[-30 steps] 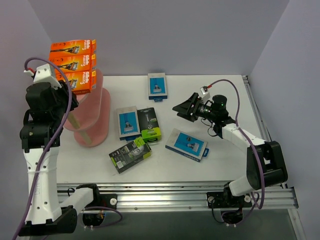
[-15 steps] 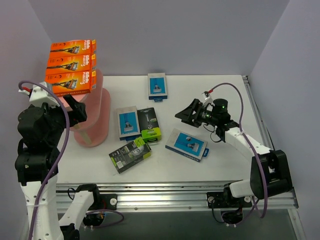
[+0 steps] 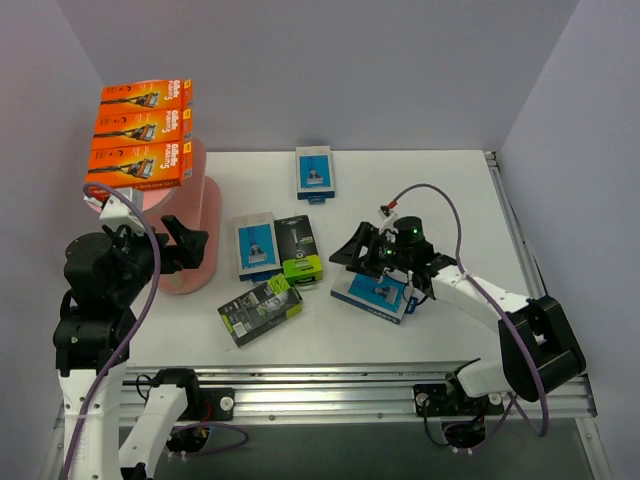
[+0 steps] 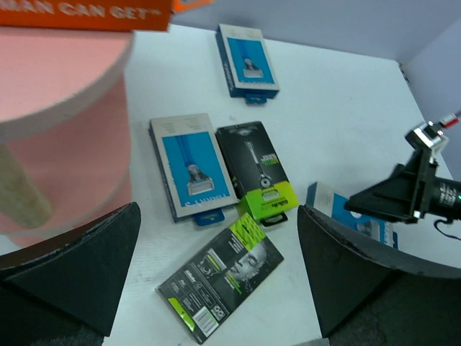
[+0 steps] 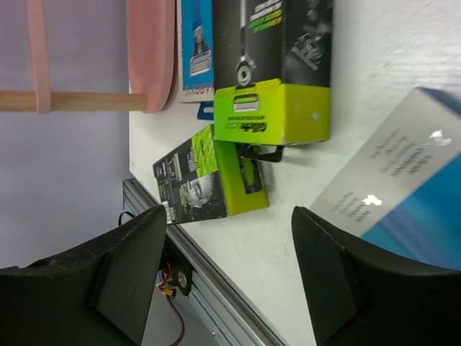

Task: Place and organize the shaving razors onto the shelf
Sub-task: Grab a shaving razor with the right arm

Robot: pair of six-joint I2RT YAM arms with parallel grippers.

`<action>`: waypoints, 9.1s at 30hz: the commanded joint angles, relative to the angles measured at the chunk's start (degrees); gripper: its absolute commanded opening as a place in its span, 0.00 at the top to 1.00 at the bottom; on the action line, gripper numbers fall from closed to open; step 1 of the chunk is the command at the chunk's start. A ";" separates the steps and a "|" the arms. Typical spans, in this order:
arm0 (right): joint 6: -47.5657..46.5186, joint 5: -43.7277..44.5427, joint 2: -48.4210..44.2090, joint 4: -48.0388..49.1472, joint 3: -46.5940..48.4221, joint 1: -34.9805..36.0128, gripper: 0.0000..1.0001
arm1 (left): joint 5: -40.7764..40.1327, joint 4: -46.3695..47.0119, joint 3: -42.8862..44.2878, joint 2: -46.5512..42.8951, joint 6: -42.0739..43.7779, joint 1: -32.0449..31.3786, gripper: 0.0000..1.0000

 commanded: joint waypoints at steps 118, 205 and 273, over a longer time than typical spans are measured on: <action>11.16 1.97 -3.57 -2.19 -1.60 4.40 1.00 | -9.77 12.33 -13.51 1.27 0.05 -23.43 0.07; 17.13 14.52 -16.49 -0.61 -17.06 2.02 0.22 | -7.48 44.85 -8.94 56.65 -13.31 -37.58 0.36; 24.52 28.59 -7.00 21.63 -21.64 11.61 0.41 | -5.82 45.12 -8.68 58.32 -14.18 -37.32 0.37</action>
